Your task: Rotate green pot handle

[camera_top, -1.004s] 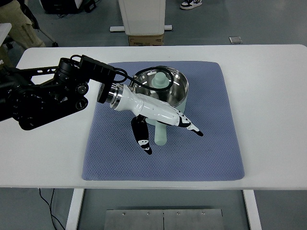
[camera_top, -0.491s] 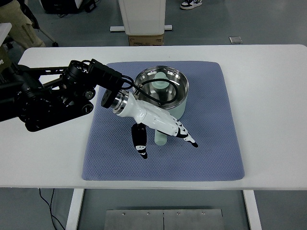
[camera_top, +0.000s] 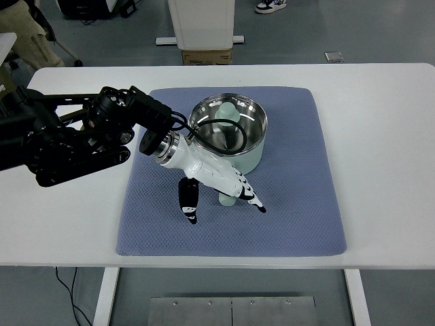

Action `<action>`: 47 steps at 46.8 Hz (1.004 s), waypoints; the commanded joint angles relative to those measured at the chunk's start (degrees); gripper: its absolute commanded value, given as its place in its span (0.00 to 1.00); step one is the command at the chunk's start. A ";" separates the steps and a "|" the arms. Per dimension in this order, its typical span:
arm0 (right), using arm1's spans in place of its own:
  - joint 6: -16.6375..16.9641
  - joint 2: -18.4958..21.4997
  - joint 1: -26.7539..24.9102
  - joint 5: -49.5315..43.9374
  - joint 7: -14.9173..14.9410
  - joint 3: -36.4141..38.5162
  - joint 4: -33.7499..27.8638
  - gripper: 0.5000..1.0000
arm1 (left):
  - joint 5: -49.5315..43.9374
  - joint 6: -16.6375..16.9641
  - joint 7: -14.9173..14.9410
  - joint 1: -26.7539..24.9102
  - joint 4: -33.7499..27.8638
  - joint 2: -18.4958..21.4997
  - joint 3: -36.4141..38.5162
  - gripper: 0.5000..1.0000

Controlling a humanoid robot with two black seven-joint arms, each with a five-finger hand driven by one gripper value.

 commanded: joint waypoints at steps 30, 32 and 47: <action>0.01 0.00 0.00 0.02 0.00 0.02 0.00 1.00 | 2.56 -0.59 -0.40 -2.21 -0.09 0.08 2.28 1.00; 0.01 0.00 0.00 0.02 0.00 0.02 0.00 1.00 | 2.56 -0.59 -0.40 -2.30 -0.09 0.17 2.55 1.00; 0.01 0.00 0.00 0.02 0.00 0.02 0.00 1.00 | 2.56 -0.59 -0.66 -4.58 -0.62 0.87 4.74 1.00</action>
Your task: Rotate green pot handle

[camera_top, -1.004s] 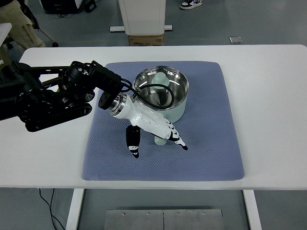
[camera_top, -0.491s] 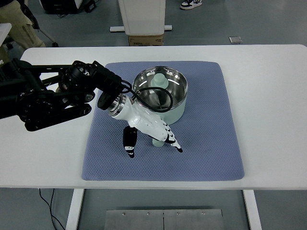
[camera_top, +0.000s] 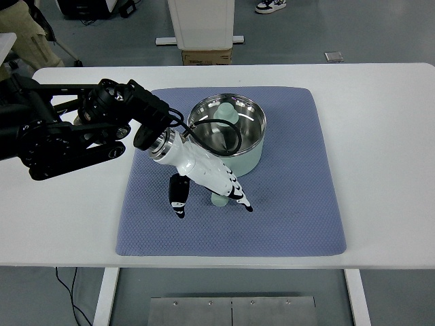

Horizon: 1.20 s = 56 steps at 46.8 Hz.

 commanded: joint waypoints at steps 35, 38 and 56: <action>-0.01 0.00 0.00 0.00 -0.01 0.02 0.00 1.00 | -0.01 0.01 -1.41 -2.92 -1.16 3.08 4.66 1.00; -0.01 0.00 0.00 0.00 -0.01 0.02 0.00 1.00 | -0.01 0.01 -1.50 -3.09 -1.16 3.08 4.66 1.00; -0.01 0.00 0.00 -0.09 -0.01 0.02 0.00 1.00 | -0.01 0.09 -3.17 -4.06 -1.16 4.58 7.03 1.00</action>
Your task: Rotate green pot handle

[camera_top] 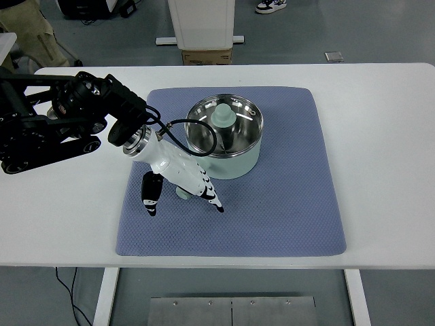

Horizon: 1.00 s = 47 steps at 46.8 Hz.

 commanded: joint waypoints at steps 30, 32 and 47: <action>-0.01 0.00 0.00 0.00 -0.03 -0.07 0.00 1.00 | -0.08 0.12 -0.14 -0.71 0.19 3.89 2.31 1.00; -0.01 0.00 0.00 0.00 -0.03 0.02 0.00 1.00 | -0.16 0.21 -0.14 -0.80 0.19 4.15 2.40 1.00; -0.01 0.00 0.00 0.00 -0.03 -0.07 0.00 1.00 | -0.51 0.30 -0.14 -0.80 0.72 4.68 2.58 1.00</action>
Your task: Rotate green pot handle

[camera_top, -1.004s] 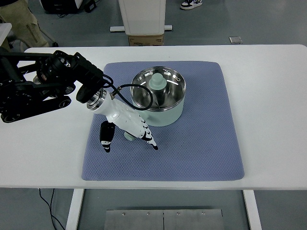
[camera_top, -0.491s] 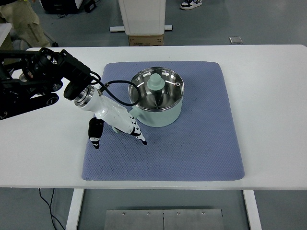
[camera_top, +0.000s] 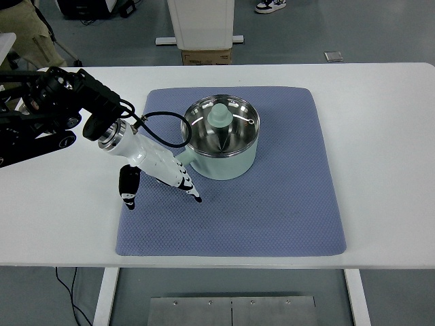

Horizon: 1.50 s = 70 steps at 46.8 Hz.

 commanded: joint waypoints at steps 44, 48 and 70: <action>0.00 0.00 0.00 0.02 -0.01 -0.07 0.00 1.00 | -0.37 0.61 0.08 -0.18 5.23 1.22 1.77 1.00; 0.00 0.00 0.00 0.02 -0.01 -0.07 0.00 1.00 | -0.37 0.61 0.08 -0.18 6.11 1.22 1.77 1.00; 0.00 0.00 0.00 0.02 -0.01 0.02 0.00 1.00 | -0.38 2.90 0.44 0.08 10.16 1.22 2.74 1.00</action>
